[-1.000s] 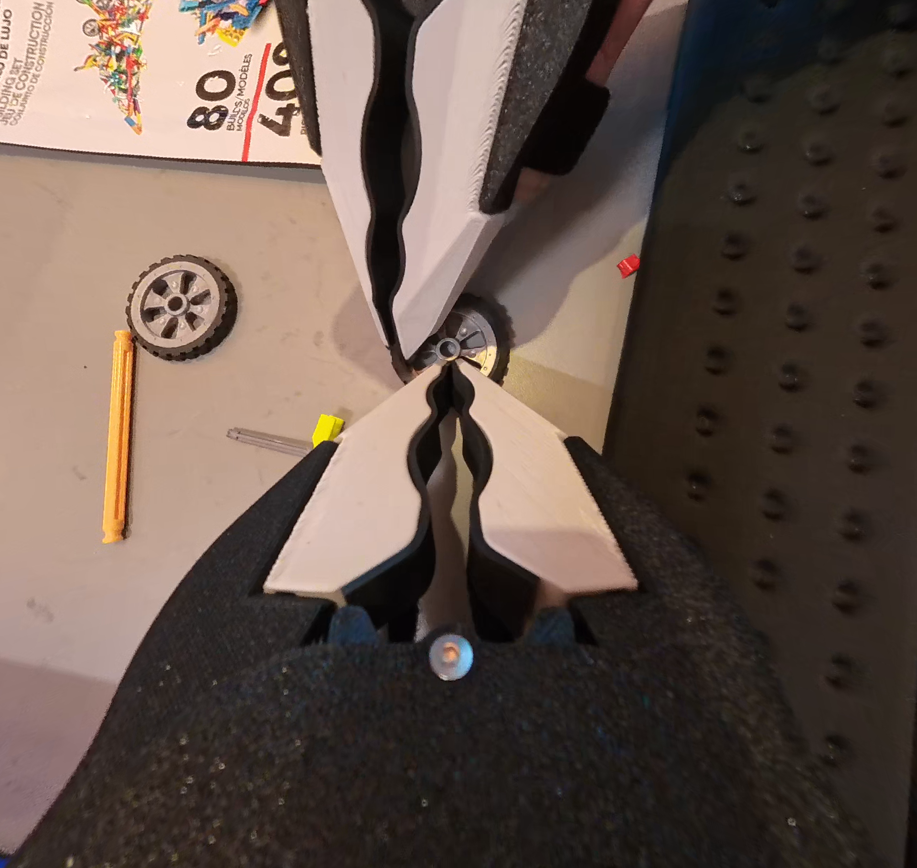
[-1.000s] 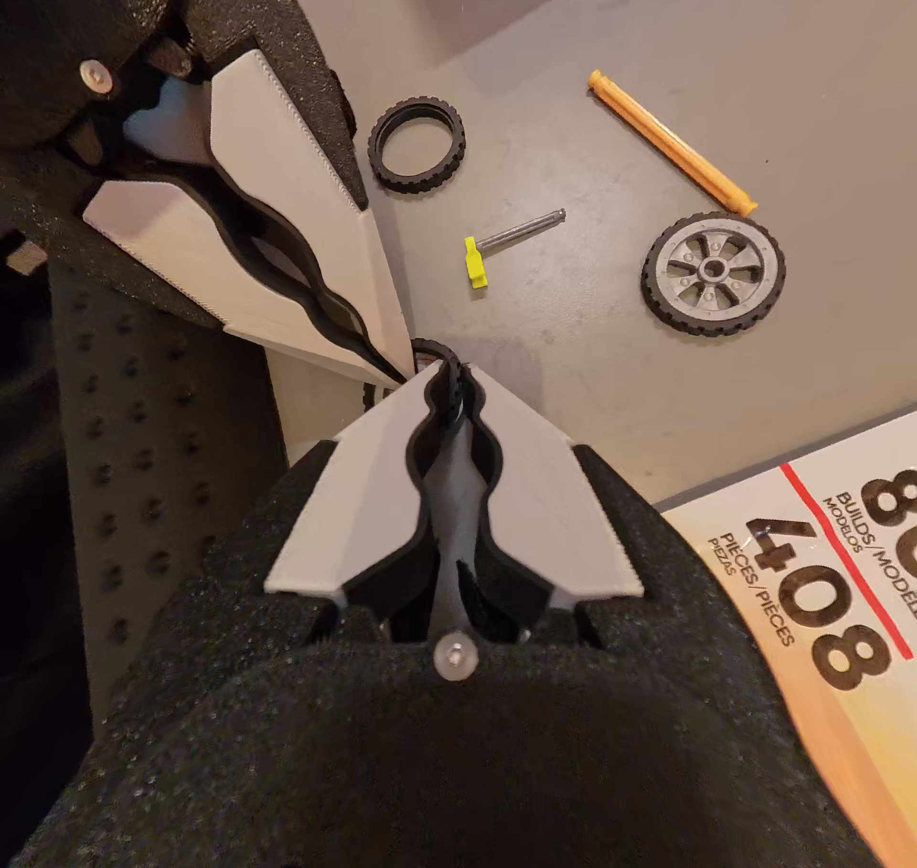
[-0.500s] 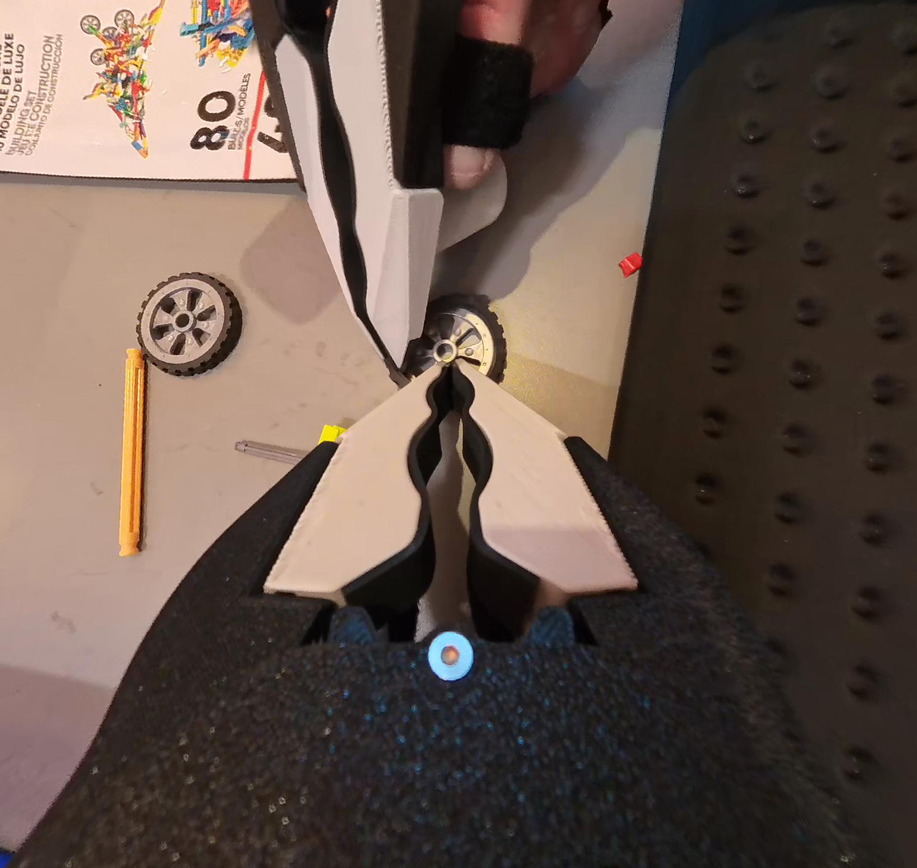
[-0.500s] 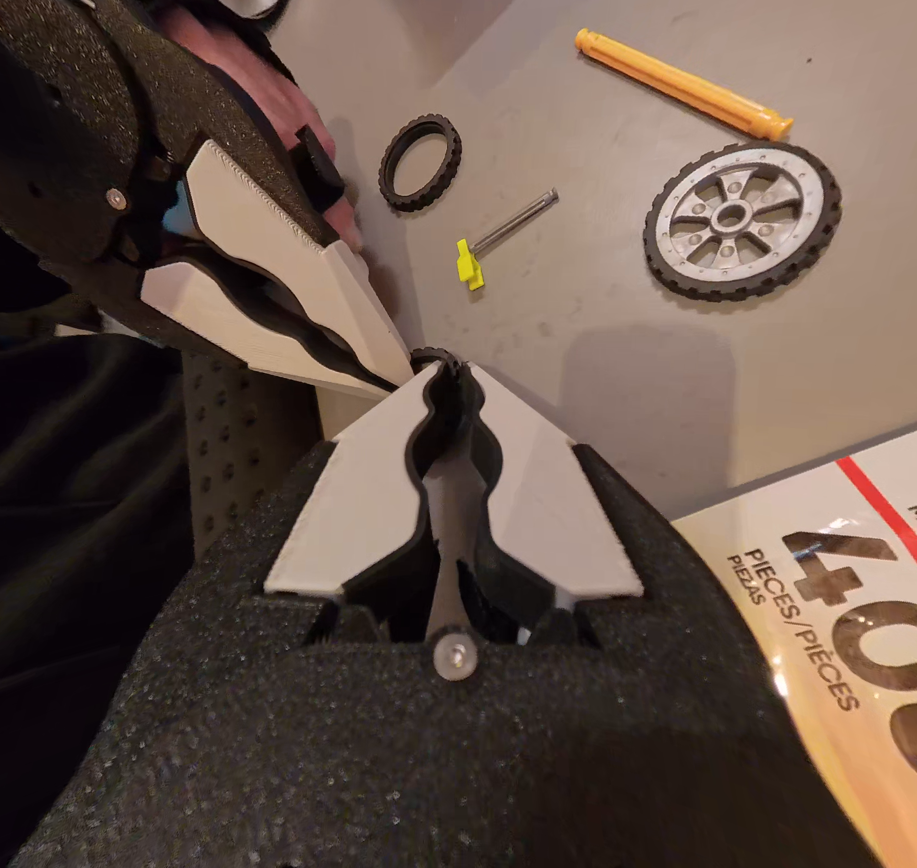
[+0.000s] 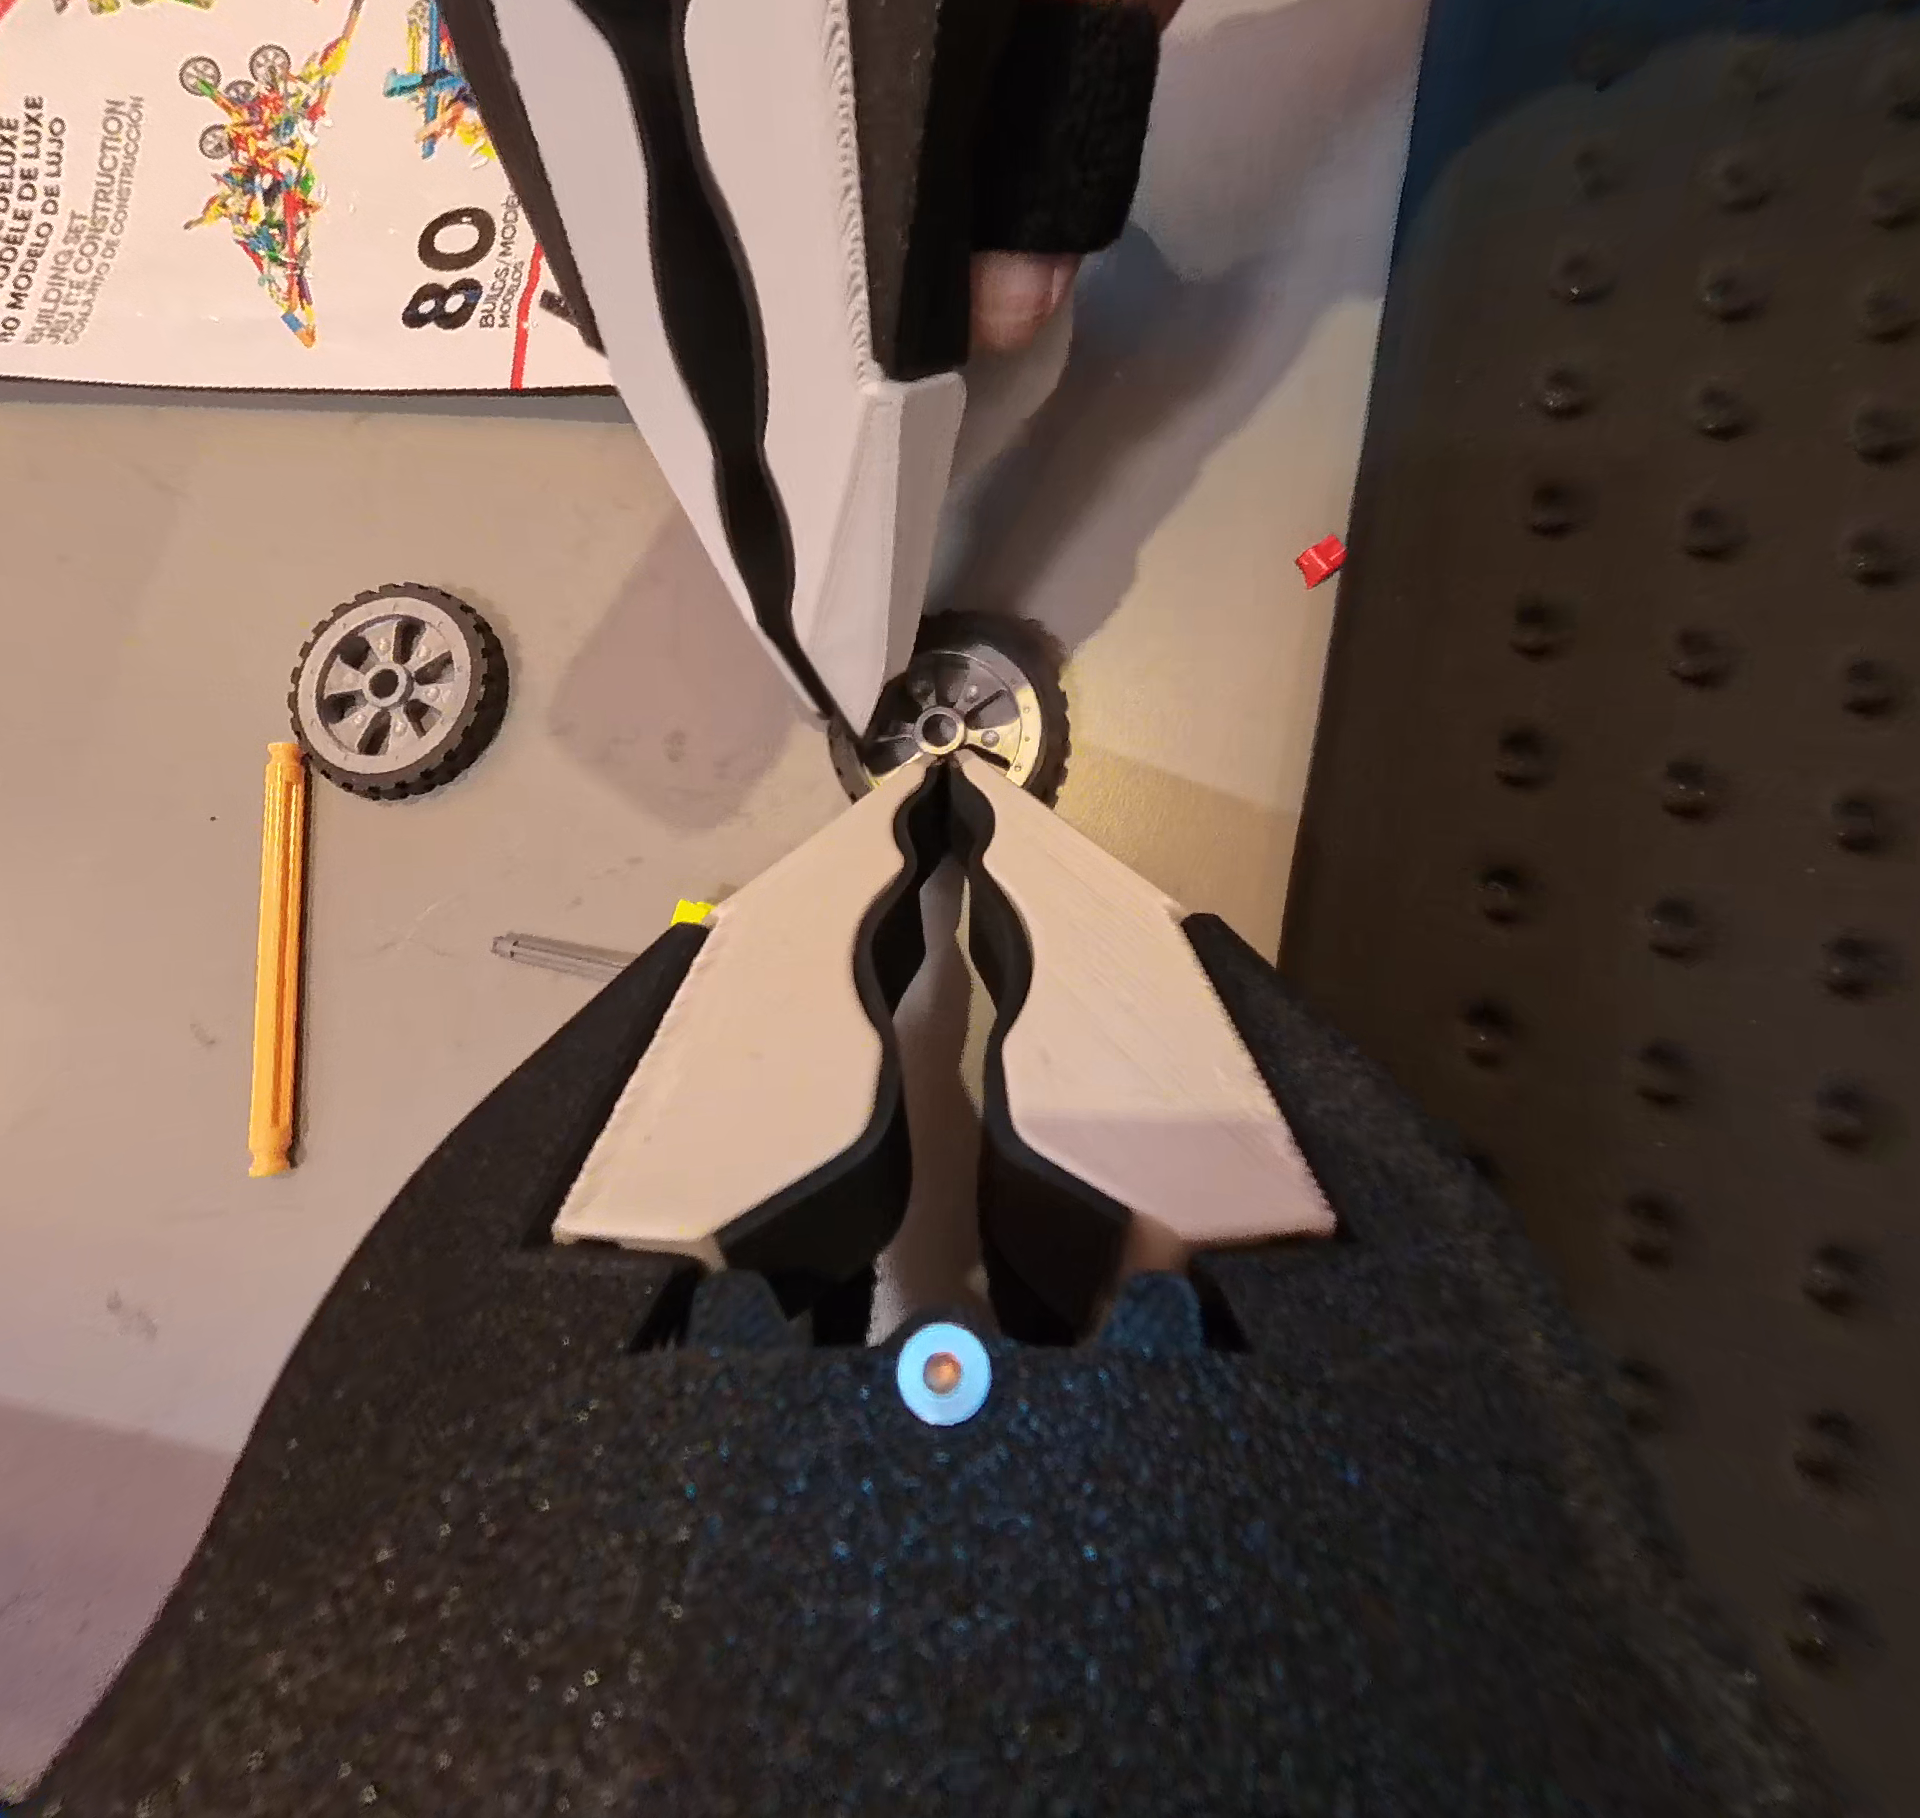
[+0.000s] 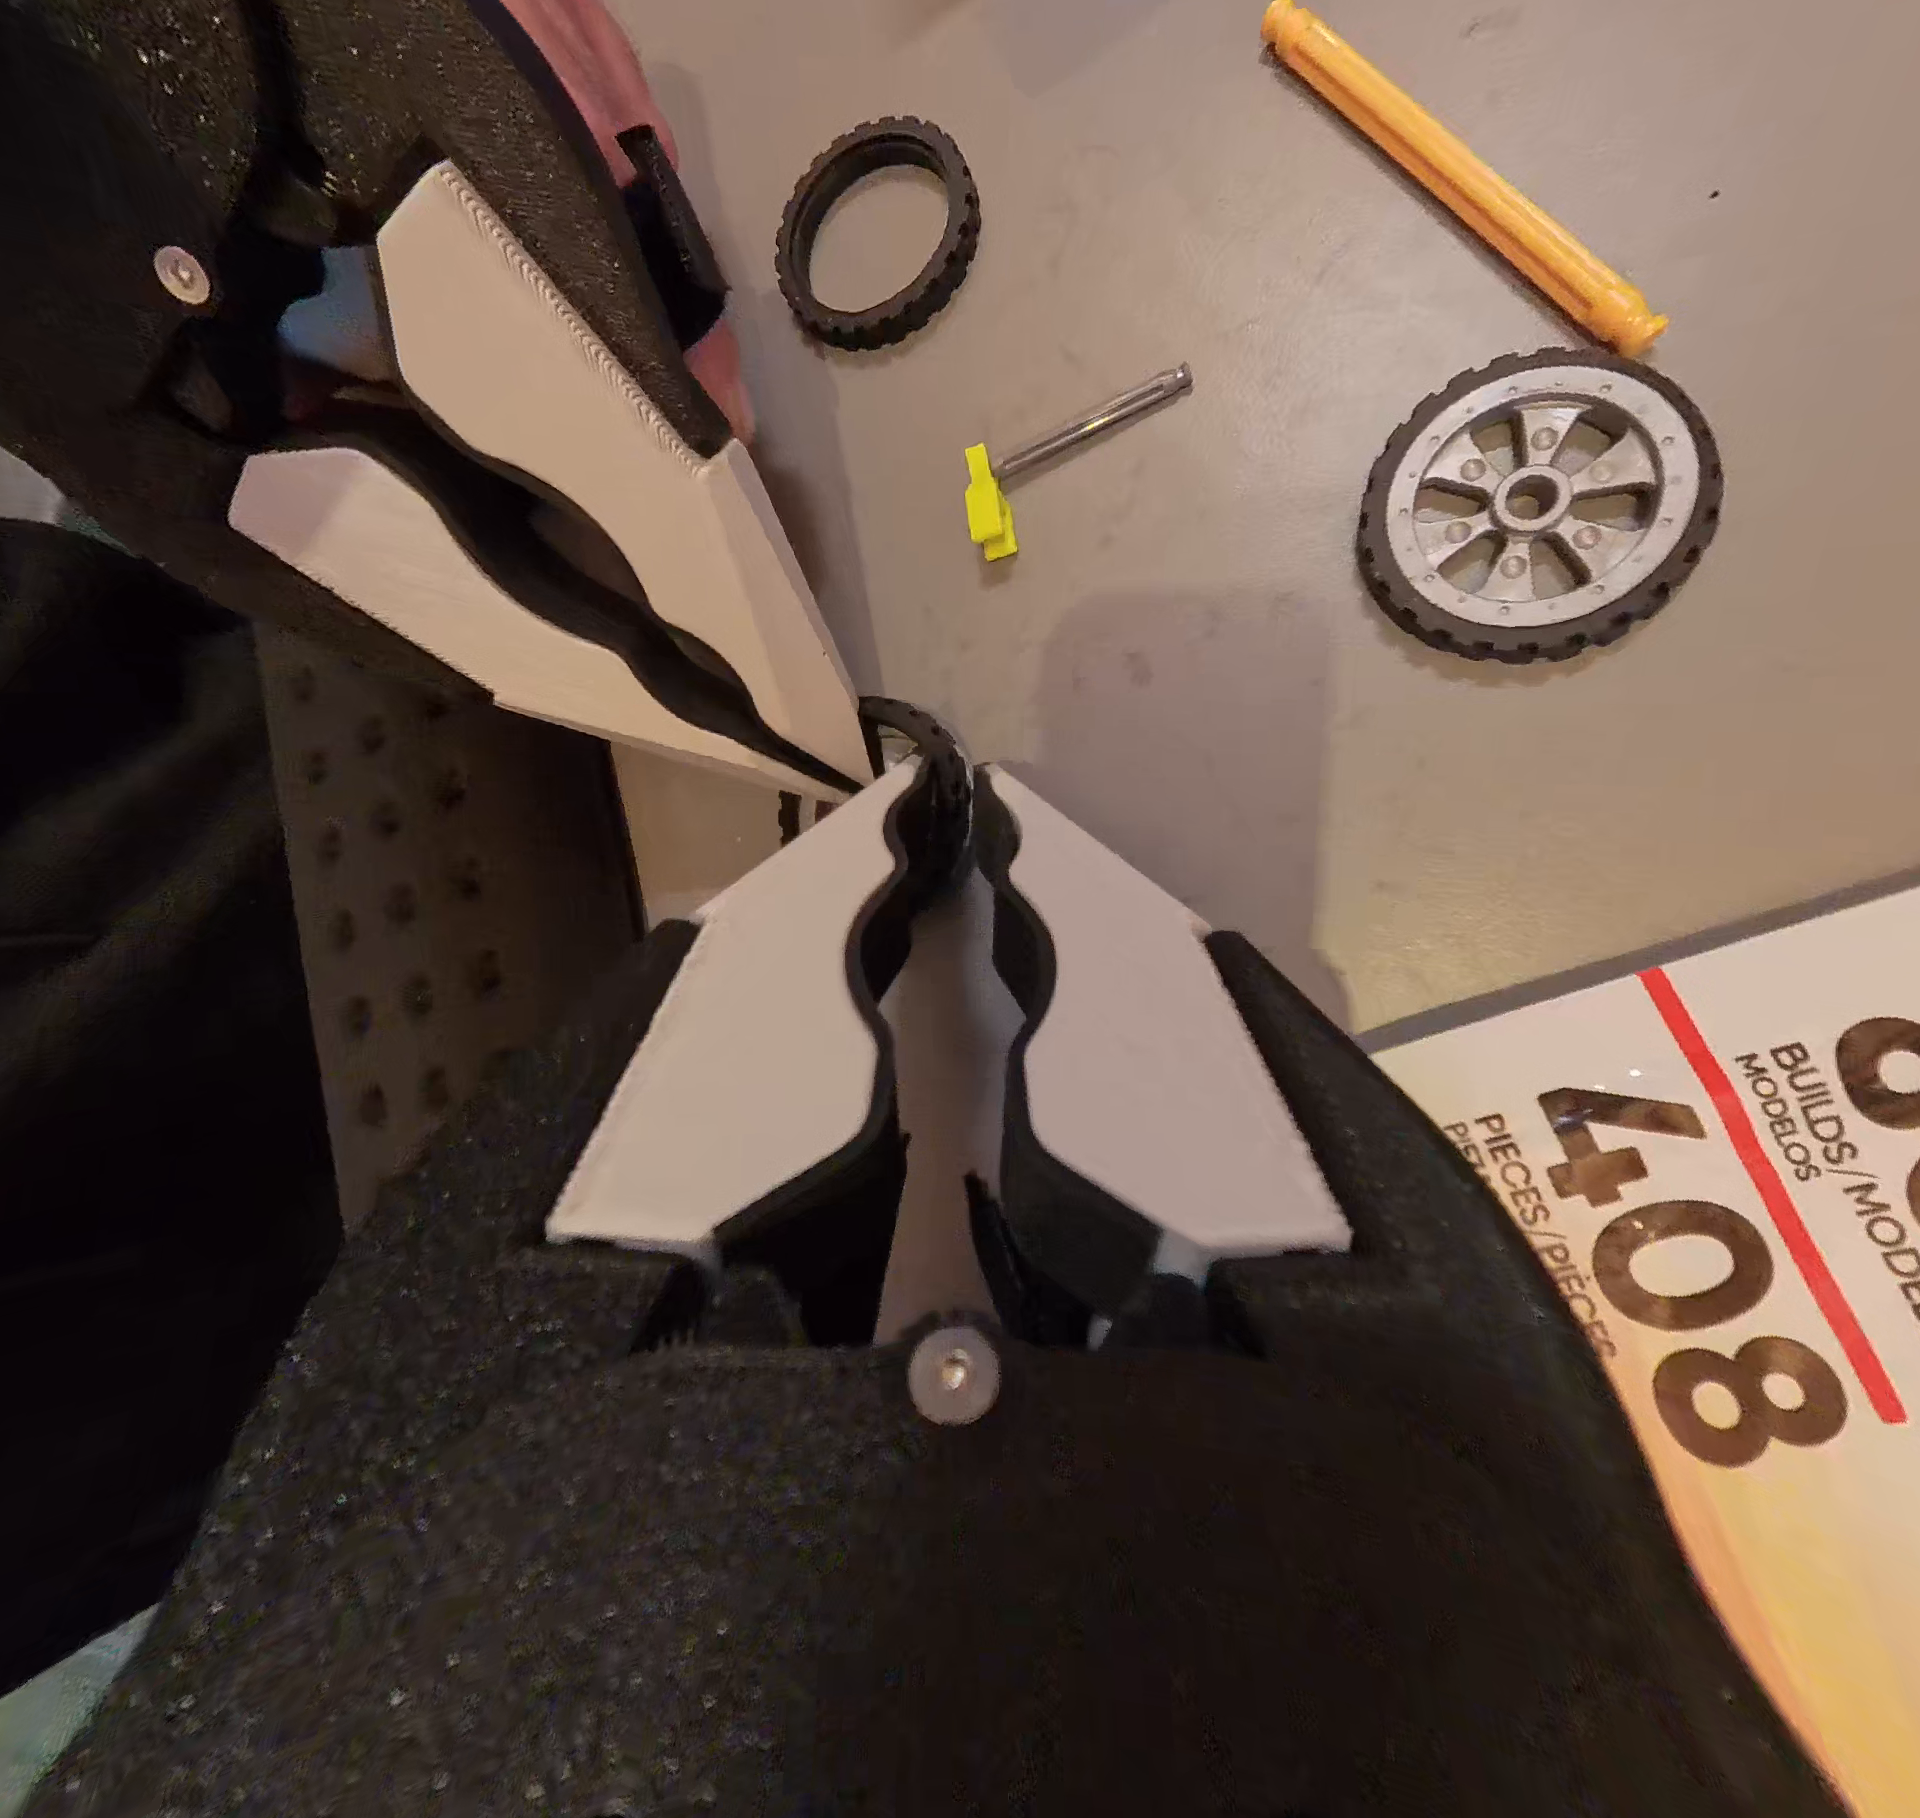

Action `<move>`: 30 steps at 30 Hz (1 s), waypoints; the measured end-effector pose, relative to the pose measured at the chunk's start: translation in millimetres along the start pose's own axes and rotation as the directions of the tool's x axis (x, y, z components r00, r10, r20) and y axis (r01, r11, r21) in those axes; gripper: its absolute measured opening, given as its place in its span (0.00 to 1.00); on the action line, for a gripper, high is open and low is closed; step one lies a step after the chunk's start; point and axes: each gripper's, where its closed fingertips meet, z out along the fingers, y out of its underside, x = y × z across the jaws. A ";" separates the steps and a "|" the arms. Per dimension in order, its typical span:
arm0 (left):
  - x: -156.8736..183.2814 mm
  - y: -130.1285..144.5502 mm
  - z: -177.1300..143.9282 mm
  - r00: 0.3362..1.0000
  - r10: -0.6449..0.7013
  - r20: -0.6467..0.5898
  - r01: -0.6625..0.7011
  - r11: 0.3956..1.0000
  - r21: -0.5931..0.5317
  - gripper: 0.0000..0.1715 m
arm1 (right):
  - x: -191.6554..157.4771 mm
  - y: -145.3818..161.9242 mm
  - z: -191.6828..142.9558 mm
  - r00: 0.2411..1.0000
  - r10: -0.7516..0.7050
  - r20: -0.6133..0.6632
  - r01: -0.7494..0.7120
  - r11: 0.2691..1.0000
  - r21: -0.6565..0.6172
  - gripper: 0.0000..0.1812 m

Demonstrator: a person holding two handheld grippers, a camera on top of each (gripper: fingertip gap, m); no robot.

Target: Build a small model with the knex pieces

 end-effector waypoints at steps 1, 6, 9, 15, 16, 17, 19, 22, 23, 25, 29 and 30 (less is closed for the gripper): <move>0.0 -0.1 0.1 1.000 0.000 0.000 0.000 1.000 0.000 0.00 | 0.3 0.8 -1.2 1.000 -0.011 -0.011 0.011 1.000 -0.009 0.04; 0.1 -0.8 0.5 1.000 0.004 0.001 -0.004 1.000 -0.001 0.00 | 2.3 3.6 -5.2 0.998 -0.041 -0.048 0.040 0.999 -0.015 0.07; -0.1 -1.1 1.0 1.000 -0.004 -0.005 0.004 1.000 0.001 0.00 | 2.0 3.1 -4.3 0.991 -0.085 -0.107 0.082 0.996 -0.033 0.03; -1.3 -2.6 2.7 1.000 0.007 0.002 -0.007 1.000 0.004 0.00 | 5.0 0.1 -3.1 0.993 -0.005 -0.119 0.005 1.000 0.003 0.03; -1.8 -2.7 2.9 1.000 0.010 0.006 -0.010 1.000 0.003 0.00 | 5.6 -0.4 -2.9 0.994 0.016 -0.106 -0.014 1.000 0.014 0.03; -2.3 -2.9 3.2 1.000 0.014 0.011 -0.014 1.000 0.002 0.00 | 6.3 -0.8 -2.9 0.995 0.031 -0.097 -0.029 0.999 0.024 0.03; -5.1 -3.2 4.1 0.999 0.016 0.029 -0.016 1.000 -0.003 0.00 | 8.9 -2.6 -2.6 0.994 0.065 -0.082 -0.061 0.997 0.054 0.03; -6.9 -4.0 5.1 1.000 0.008 0.028 -0.008 1.000 -0.004 0.00 | 11.1 -3.8 -2.8 0.991 0.061 -0.117 -0.053 0.997 0.064 0.03; -7.4 -4.2 5.3 0.999 0.011 0.032 -0.011 1.000 -0.005 0.00 | 11.7 -4.5 -2.8 0.989 0.038 -0.144 -0.030 0.998 0.060 0.03; -7.7 -4.2 5.5 1.000 0.010 0.027 -0.010 1.000 -0.005 0.00 | 11.9 -5.7 -3.0 0.972 -0.082 -0.218 0.093 0.995 0.045 0.03; -8.7 -4.4 5.8 1.000 0.002 0.019 -0.002 1.000 -0.002 0.00 | 13.8 -10.0 -3.9 0.837 -0.335 -0.432 0.352 0.935 -0.042 0.02; -9.2 -4.5 5.9 1.000 0.002 0.018 -0.002 1.000 -0.001 0.00 | 14.0 -11.3 -3.7 0.806 -0.370 -0.462 0.391 0.919 -0.054 0.02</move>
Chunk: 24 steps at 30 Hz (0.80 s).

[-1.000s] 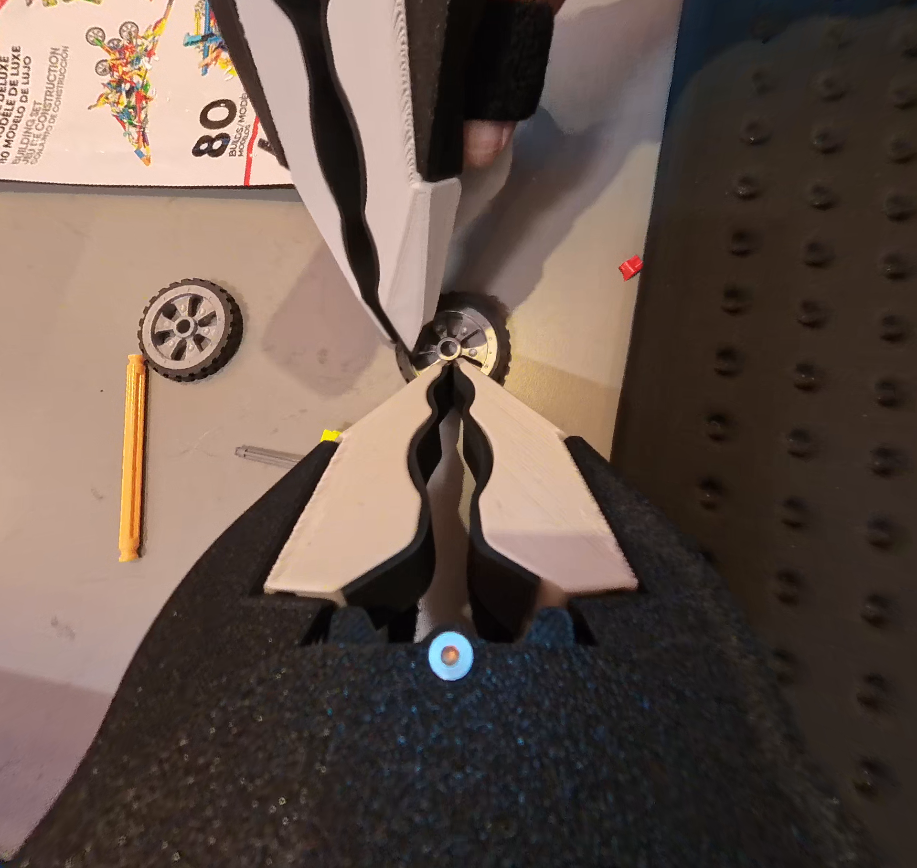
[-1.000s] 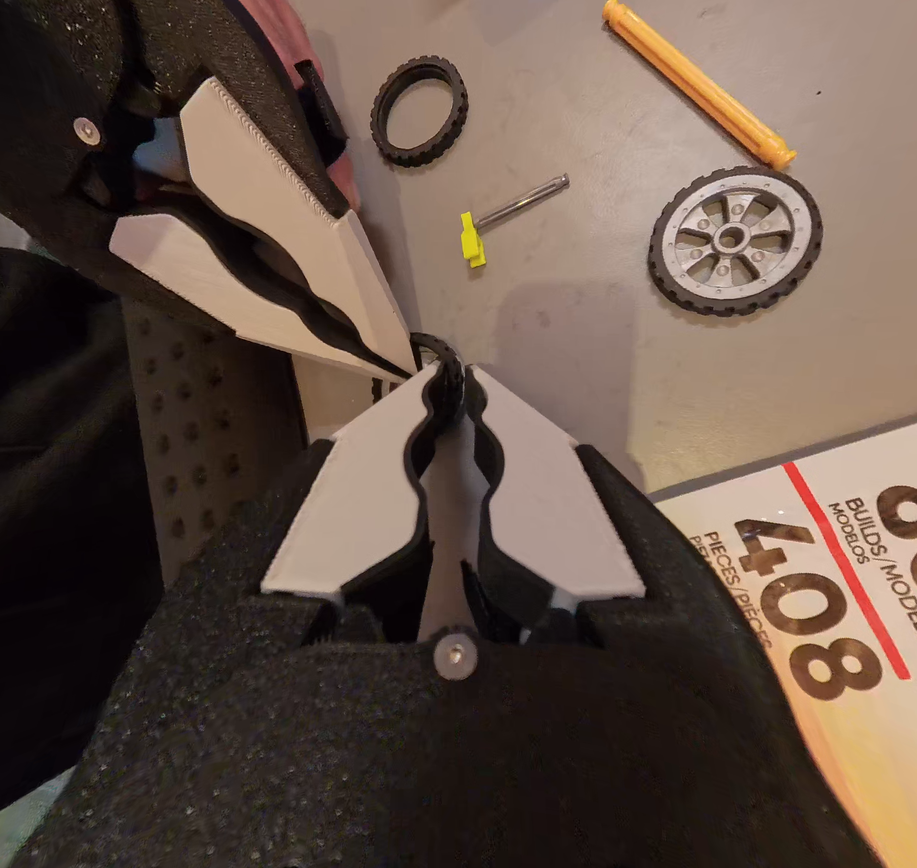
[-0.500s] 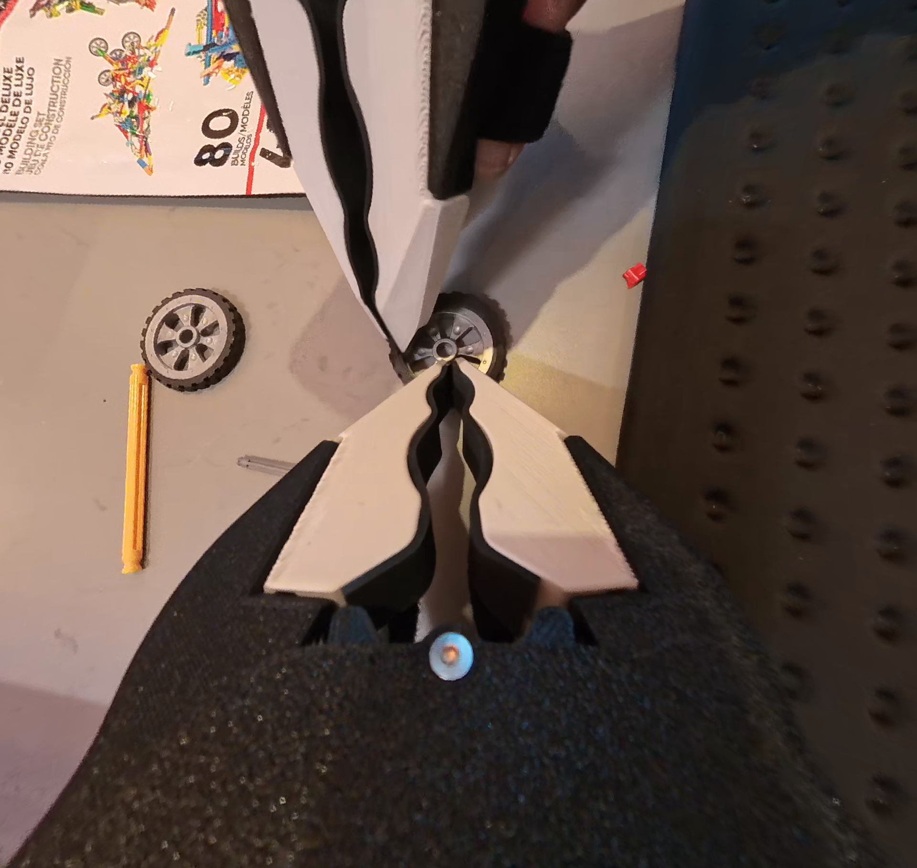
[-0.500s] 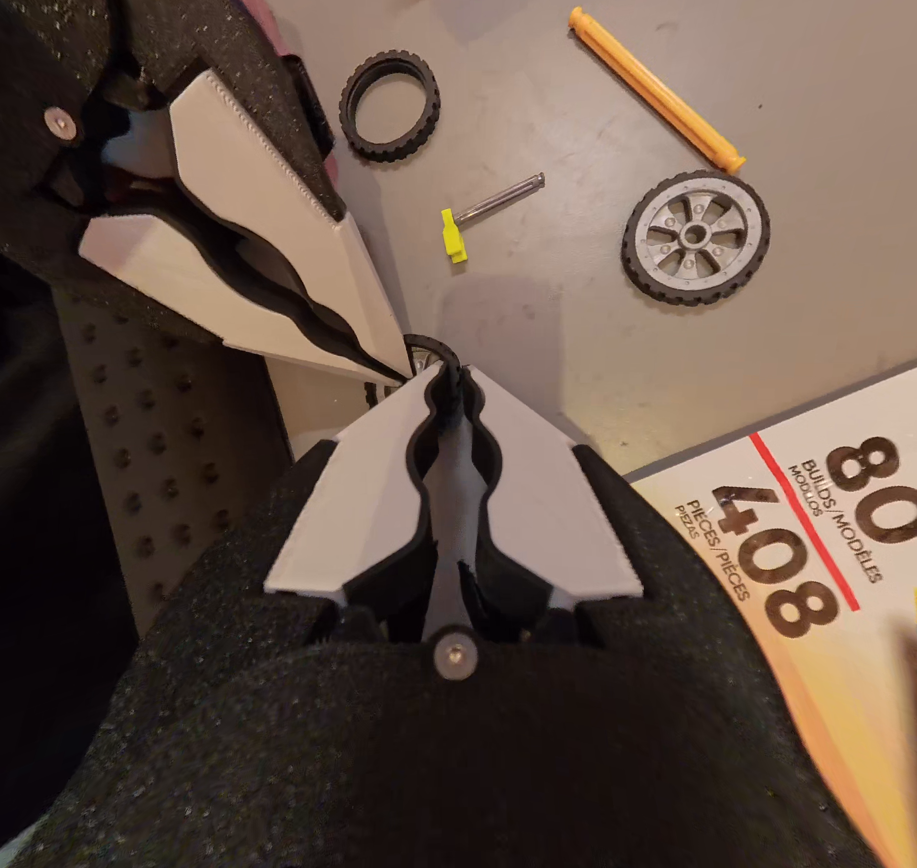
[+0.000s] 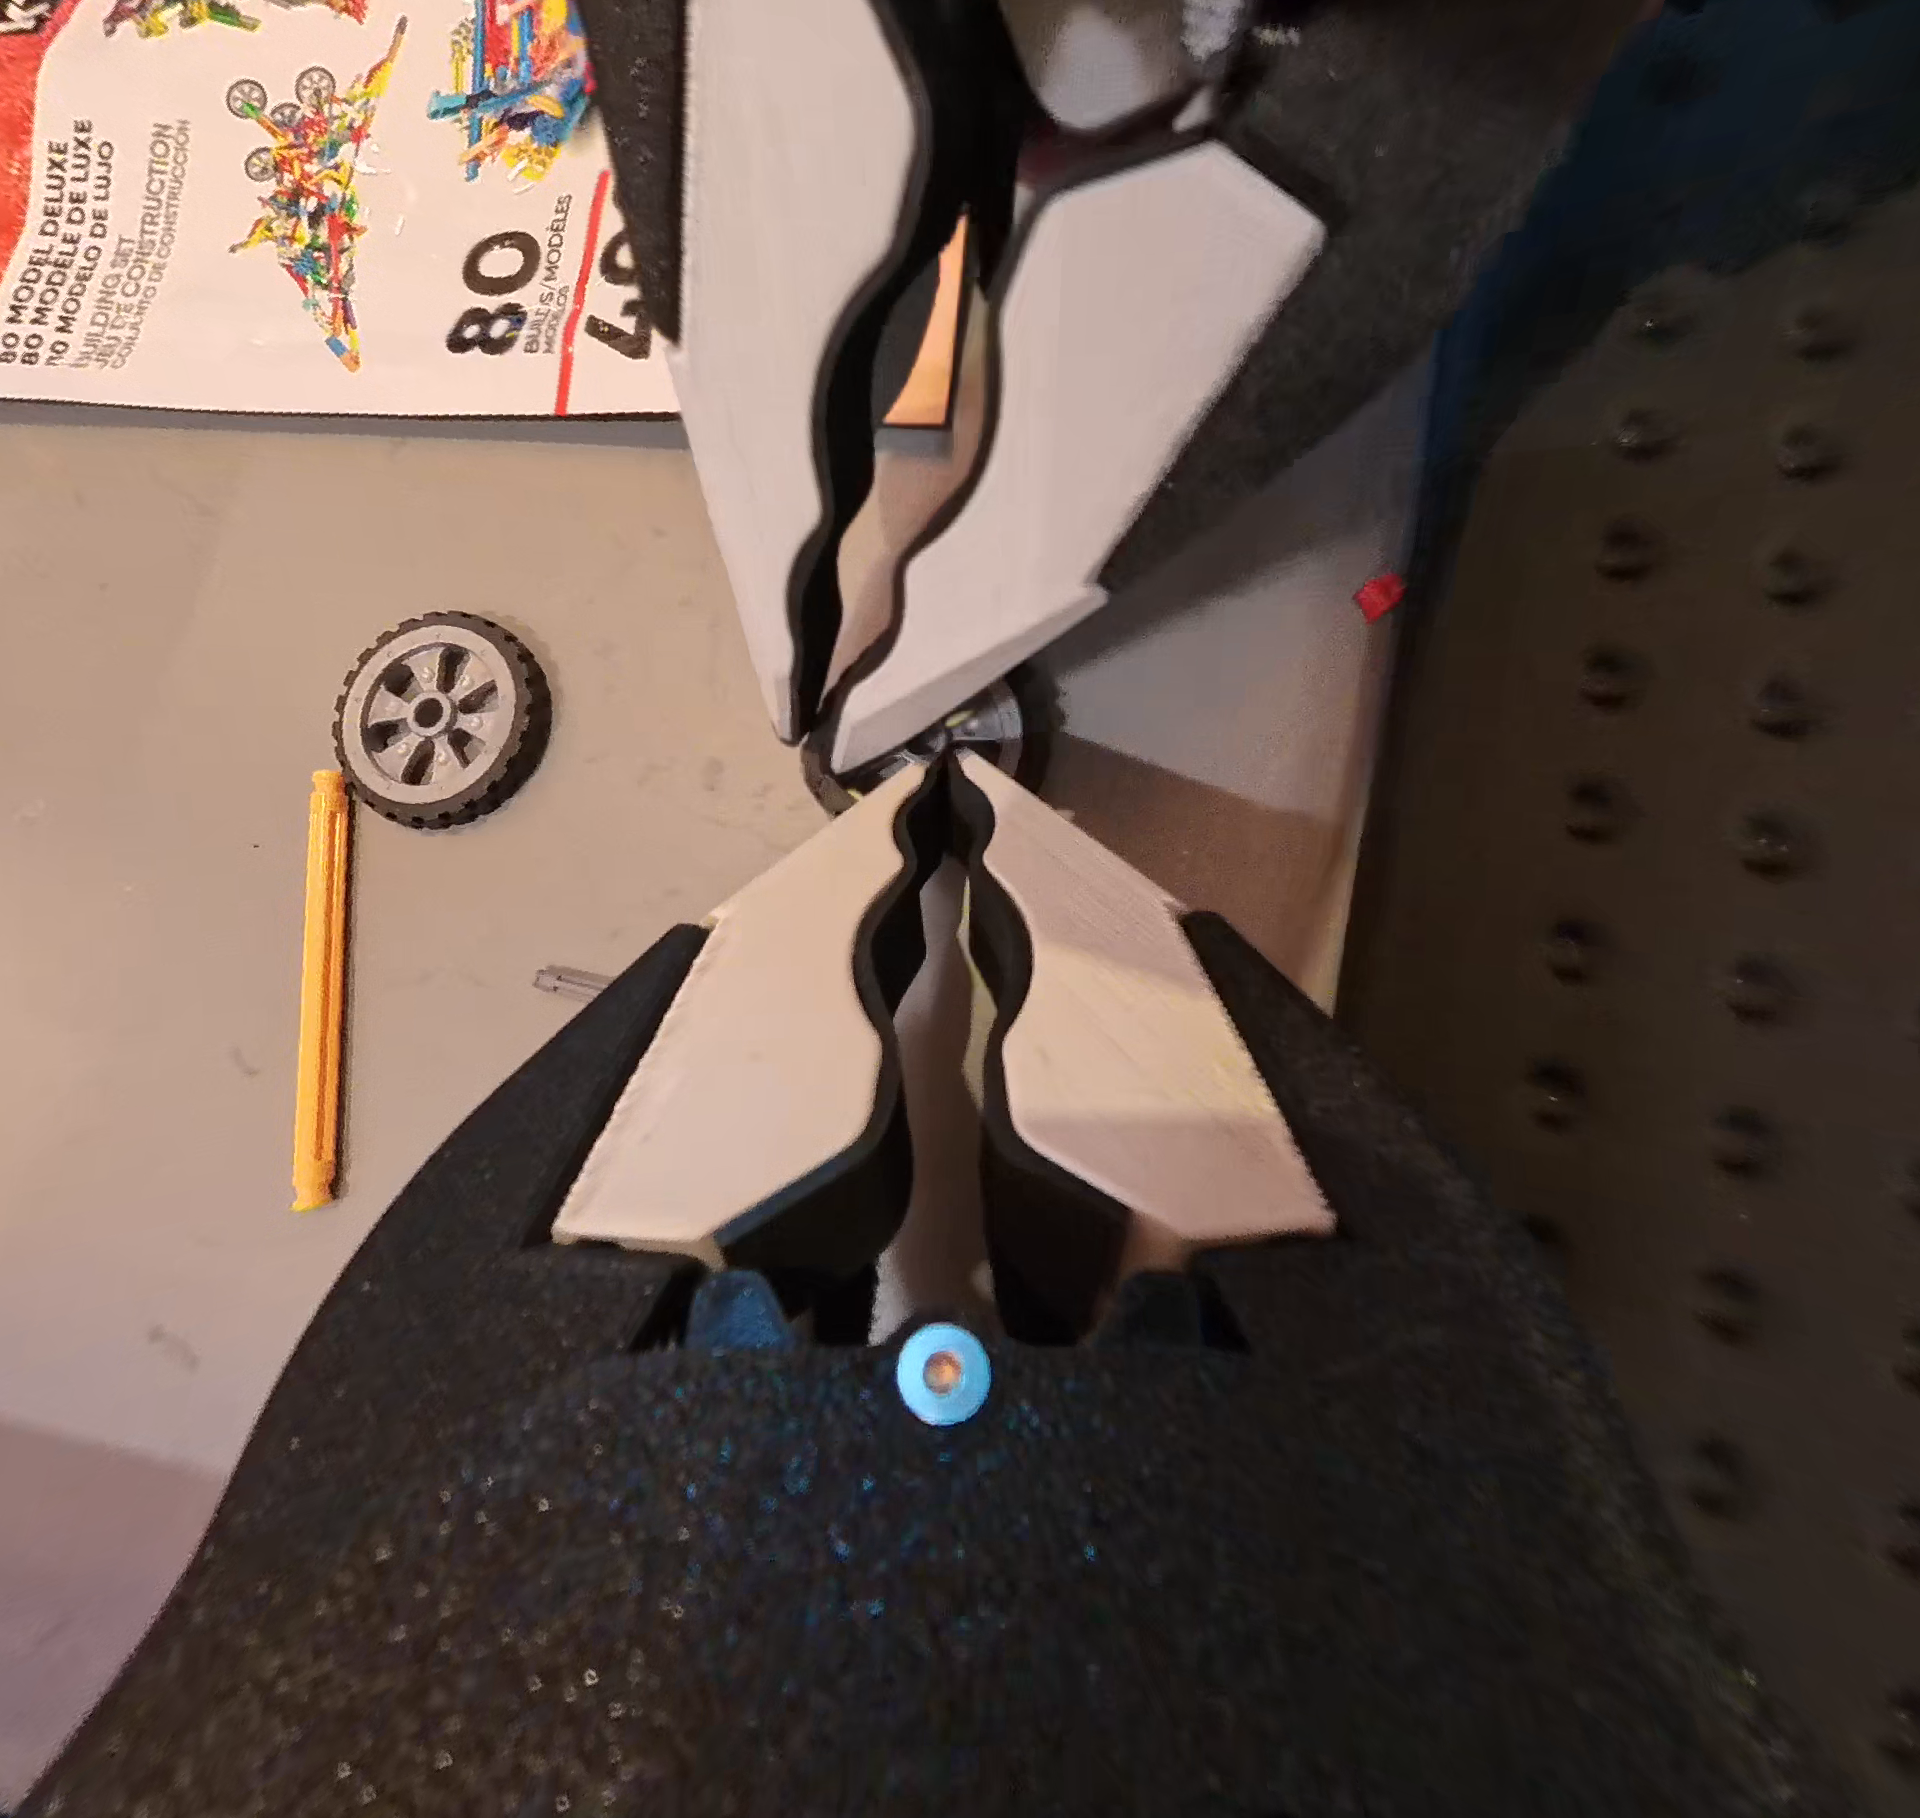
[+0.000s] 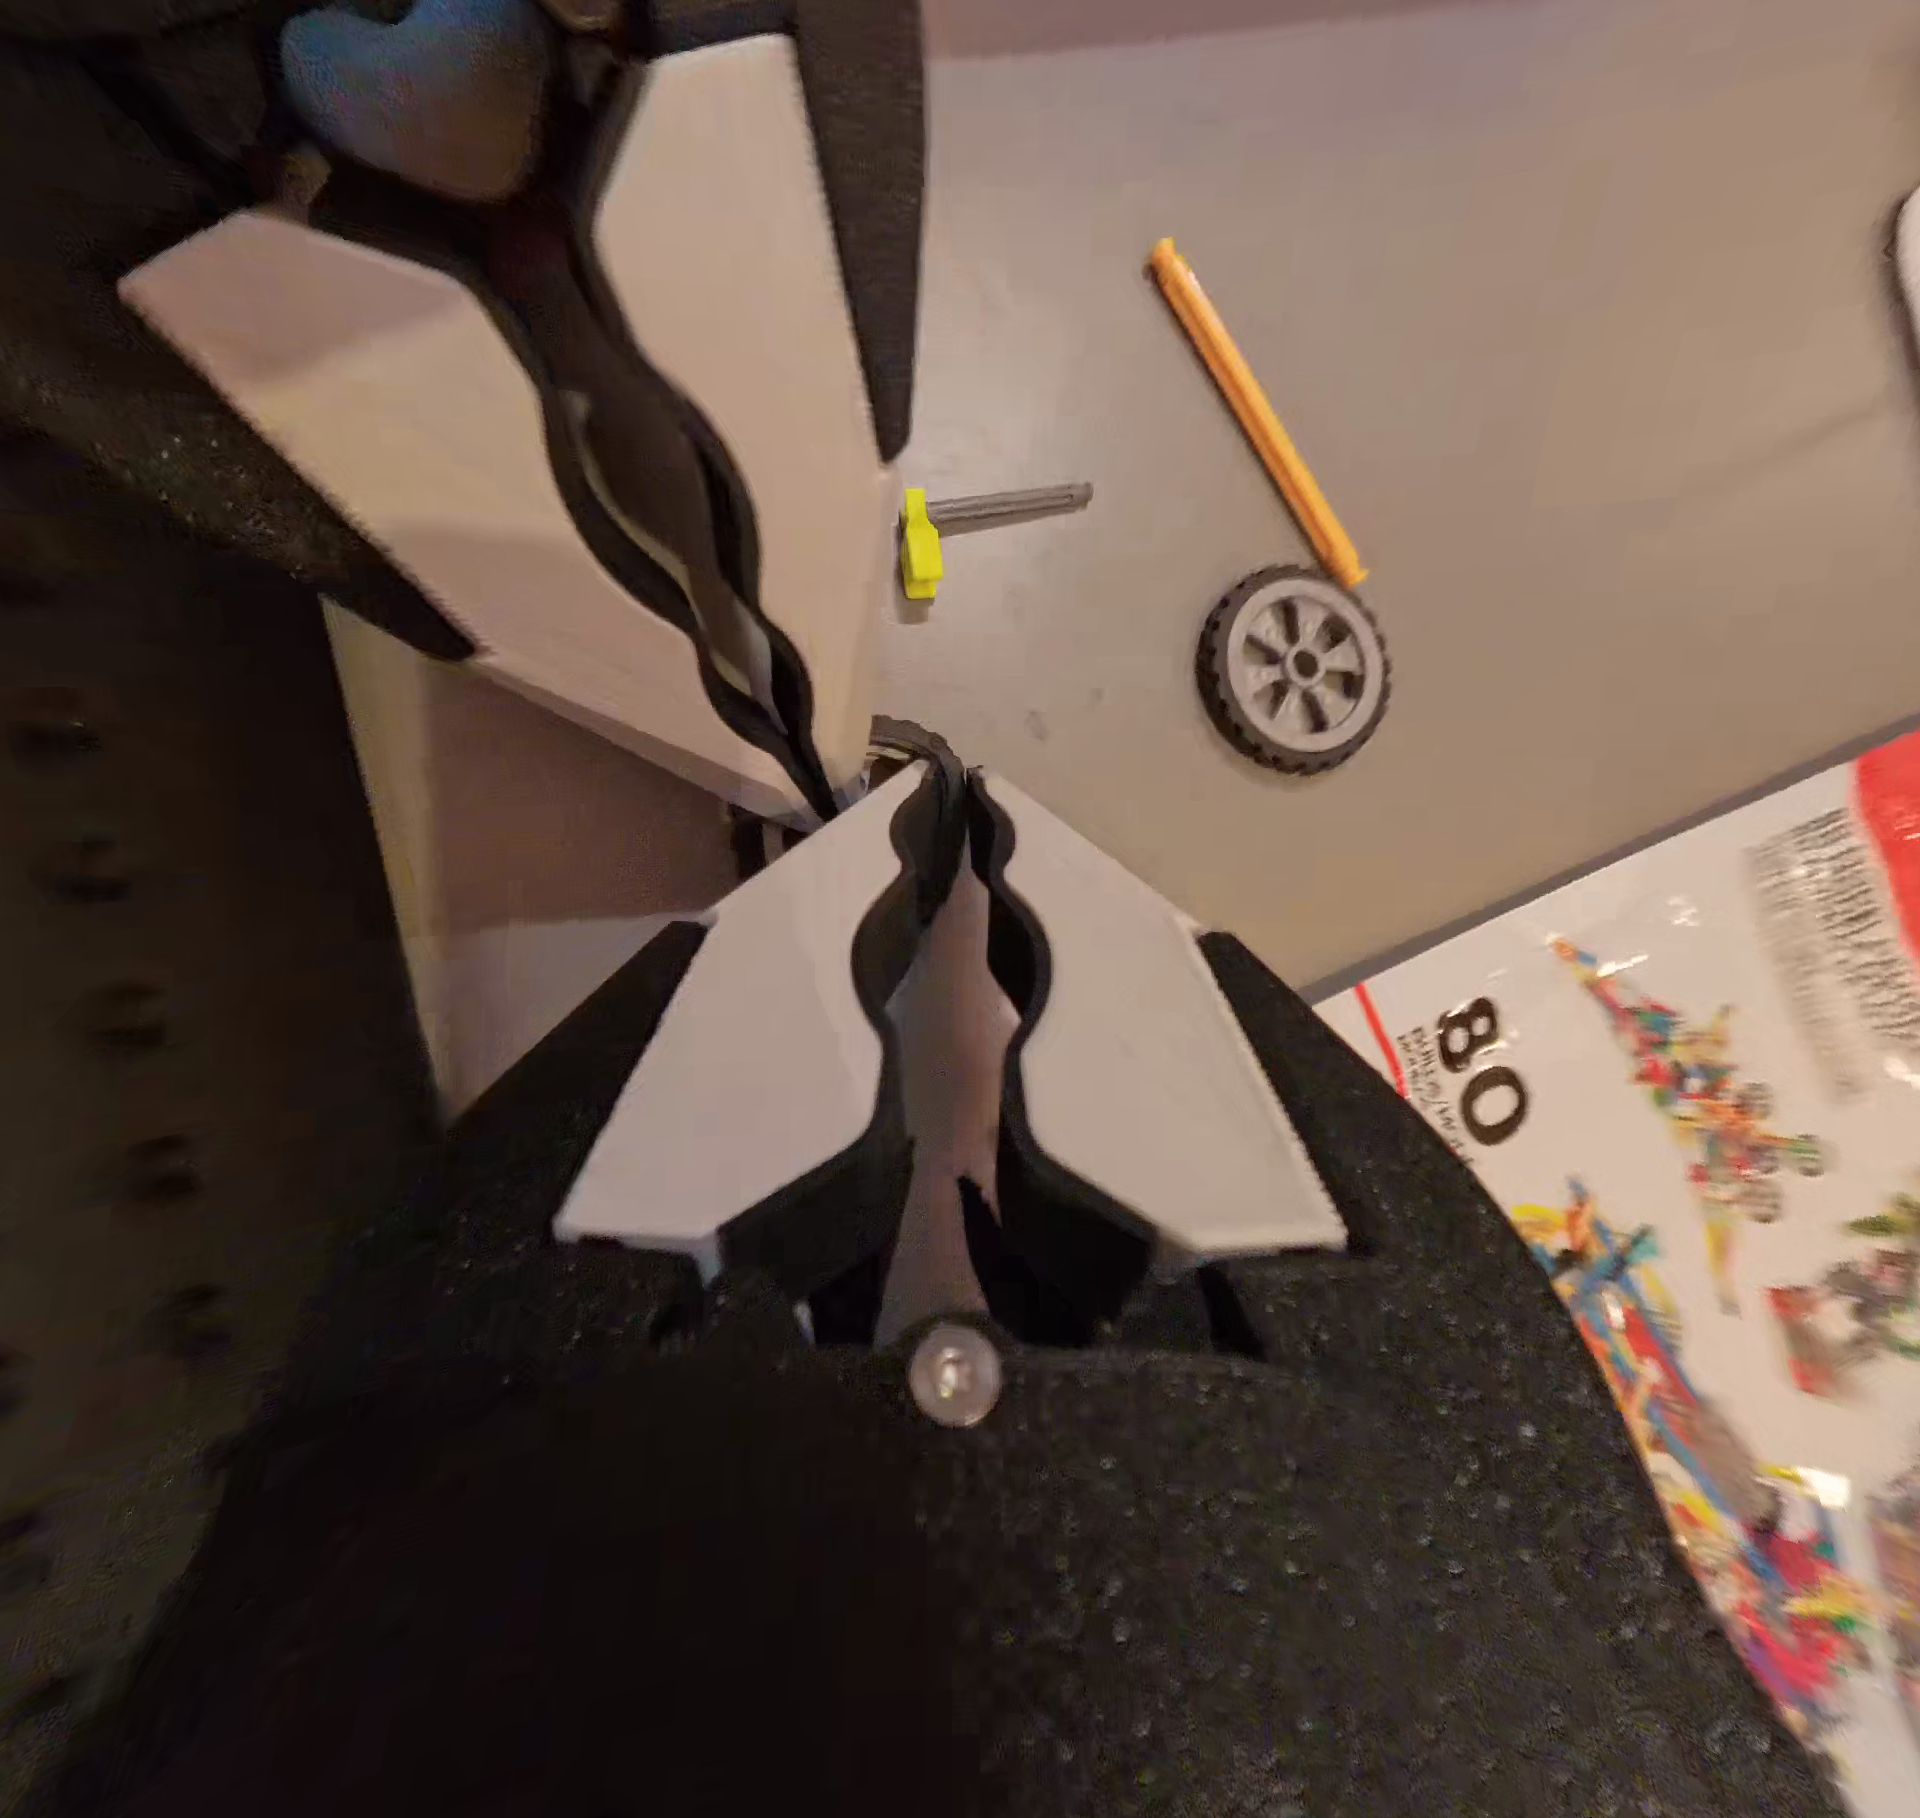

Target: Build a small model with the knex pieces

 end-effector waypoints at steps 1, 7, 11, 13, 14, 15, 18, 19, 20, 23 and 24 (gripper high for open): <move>-0.4 -0.1 0.1 1.000 0.000 0.000 0.000 1.000 0.001 0.00 | 0.8 -0.5 0.5 0.998 -0.046 -0.029 0.047 0.999 0.014 0.02; -4.0 -0.2 1.1 1.000 -0.009 0.016 0.009 1.000 0.003 0.00 | 2.2 1.0 3.4 0.961 0.233 0.150 -0.235 0.972 -0.001 0.02; -6.6 -0.4 1.9 1.000 -0.013 0.019 0.013 1.000 0.001 0.00 | 4.2 0.9 6.0 0.937 0.292 0.192 -0.288 0.956 -0.051 0.03; -7.6 -0.8 2.3 1.000 -0.015 0.027 0.015 1.000 0.008 0.00 | 4.9 0.2 7.0 0.928 0.316 0.198 -0.307 0.949 -0.072 0.02; -7.7 -0.7 2.4 0.999 -0.016 0.028 0.016 1.000 0.009 0.00 | 4.8 0.2 7.2 0.922 0.329 0.206 -0.317 0.944 -0.089 0.03; -7.6 -0.8 2.4 0.999 -0.013 0.031 0.013 1.000 0.007 0.00 | 4.7 0.5 7.2 0.919 0.333 0.212 -0.315 0.942 -0.113 0.03; -8.0 -1.0 2.6 0.999 -0.005 0.035 0.005 1.000 0.006 0.00 | 4.5 0.4 7.8 0.909 0.336 0.246 -0.291 0.936 -0.200 0.02; -8.0 -1.0 2.6 0.999 -0.002 0.036 0.002 1.000 0.007 0.00 | 4.2 0.7 7.8 0.901 0.344 0.263 -0.288 0.930 -0.229 0.02; -8.0 -1.0 2.6 0.999 -0.005 0.036 0.005 1.000 0.011 0.00 | 4.0 0.9 7.8 0.894 0.350 0.278 -0.281 0.924 -0.258 0.02; -8.1 -1.3 2.8 0.999 0.005 0.040 -0.005 1.000 0.011 0.00 | 3.7 1.1 8.1 0.892 0.331 0.307 -0.219 0.912 -0.347 0.02; -8.3 -1.4 2.9 0.999 0.005 0.038 -0.005 1.000 0.015 0.00 | 3.6 1.2 8.2 0.888 0.328 0.322 -0.198 0.905 -0.376 0.02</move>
